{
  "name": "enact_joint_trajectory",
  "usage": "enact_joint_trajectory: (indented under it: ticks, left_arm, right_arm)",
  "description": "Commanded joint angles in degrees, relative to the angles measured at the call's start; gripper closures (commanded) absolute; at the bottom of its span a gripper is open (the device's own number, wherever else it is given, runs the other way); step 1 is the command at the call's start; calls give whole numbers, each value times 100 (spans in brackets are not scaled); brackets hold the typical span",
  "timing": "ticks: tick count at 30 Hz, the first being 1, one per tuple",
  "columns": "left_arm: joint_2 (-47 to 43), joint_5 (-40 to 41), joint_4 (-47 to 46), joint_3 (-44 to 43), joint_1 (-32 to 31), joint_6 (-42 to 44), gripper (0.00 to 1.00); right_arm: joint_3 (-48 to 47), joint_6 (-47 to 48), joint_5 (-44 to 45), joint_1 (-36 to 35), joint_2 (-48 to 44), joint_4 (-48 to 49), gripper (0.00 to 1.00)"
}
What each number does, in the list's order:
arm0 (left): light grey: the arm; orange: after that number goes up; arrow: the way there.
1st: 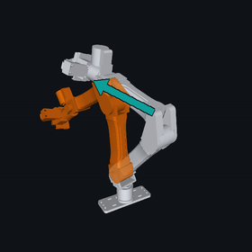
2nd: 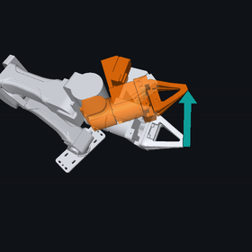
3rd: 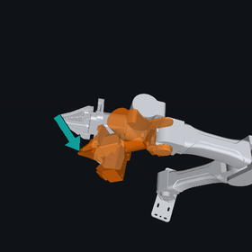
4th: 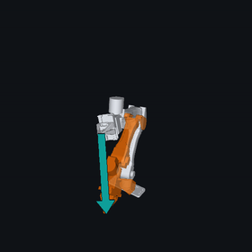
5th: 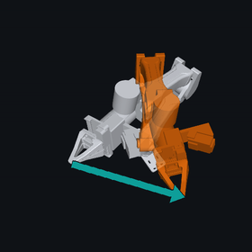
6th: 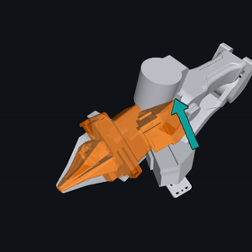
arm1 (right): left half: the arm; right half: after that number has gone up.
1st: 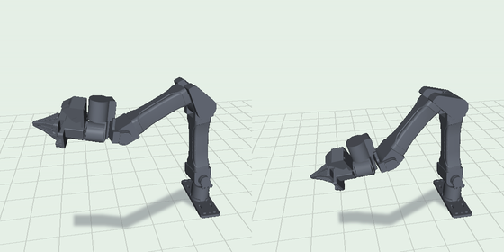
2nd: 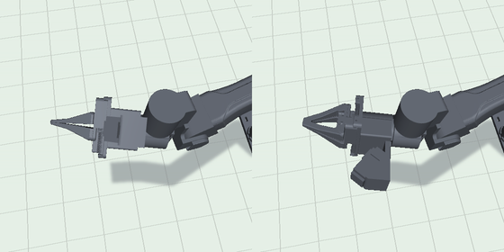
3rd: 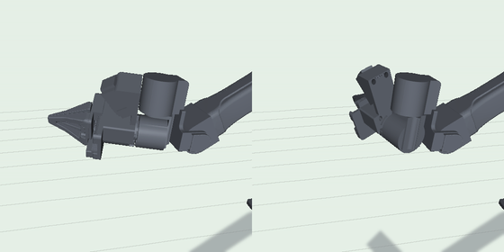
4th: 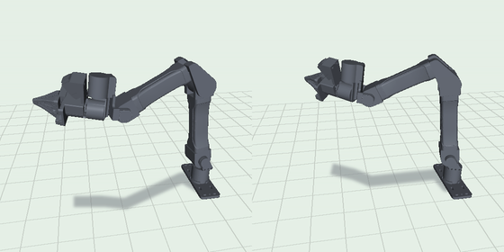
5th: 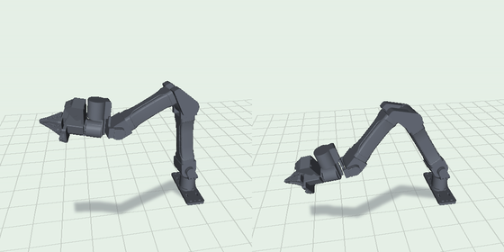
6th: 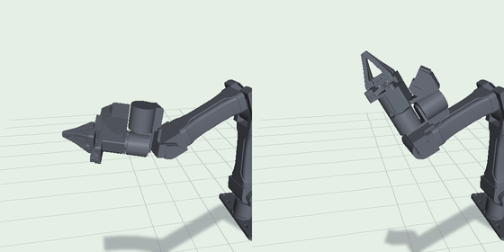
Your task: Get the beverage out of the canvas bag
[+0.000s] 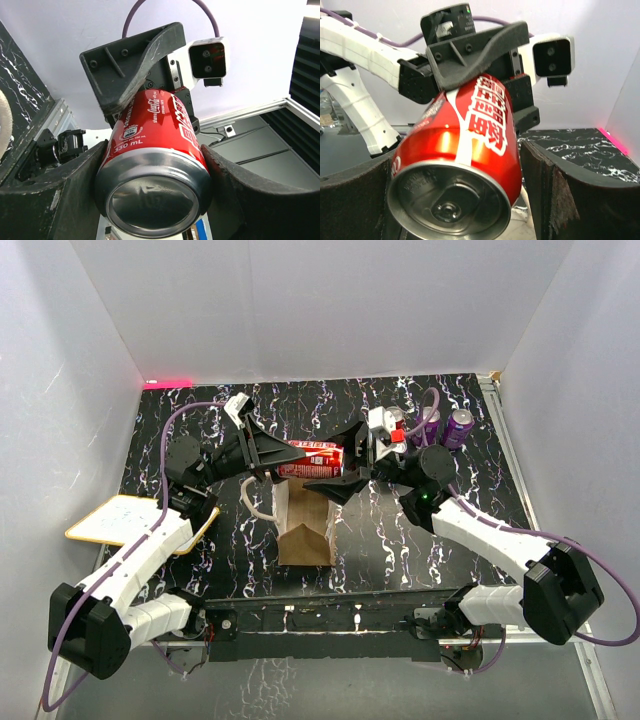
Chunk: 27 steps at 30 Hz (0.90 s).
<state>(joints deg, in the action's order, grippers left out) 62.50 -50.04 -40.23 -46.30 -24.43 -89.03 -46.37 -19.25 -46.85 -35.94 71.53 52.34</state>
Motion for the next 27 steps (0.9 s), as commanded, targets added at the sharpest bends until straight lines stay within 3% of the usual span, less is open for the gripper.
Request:
enact_joint_trajectory:
  ticks: [1,17,23,25,26,27]
  left_arm:
    - [-91,3,-925,25,26,-358,100]
    - [-21,47,-1361,163,23,-641,100]
    - [-41,65,-1364,216,30,-632,100]
    - [-50,48,-1234,203,25,-516,100]
    - [-76,43,-1089,190,30,-395,94]
    - [-125,61,-891,175,26,-233,81]
  right_arm:
    - [-87,-405,-52,15,-18,1004,16]
    - [-210,-643,-196,16,253,1315,27]
    - [-273,-755,-280,13,283,1332,48]
    - [-252,-806,-208,10,221,1332,65]
    - [-242,-835,-173,11,181,1332,72]
    - [-237,-874,-150,14,123,1332,79]
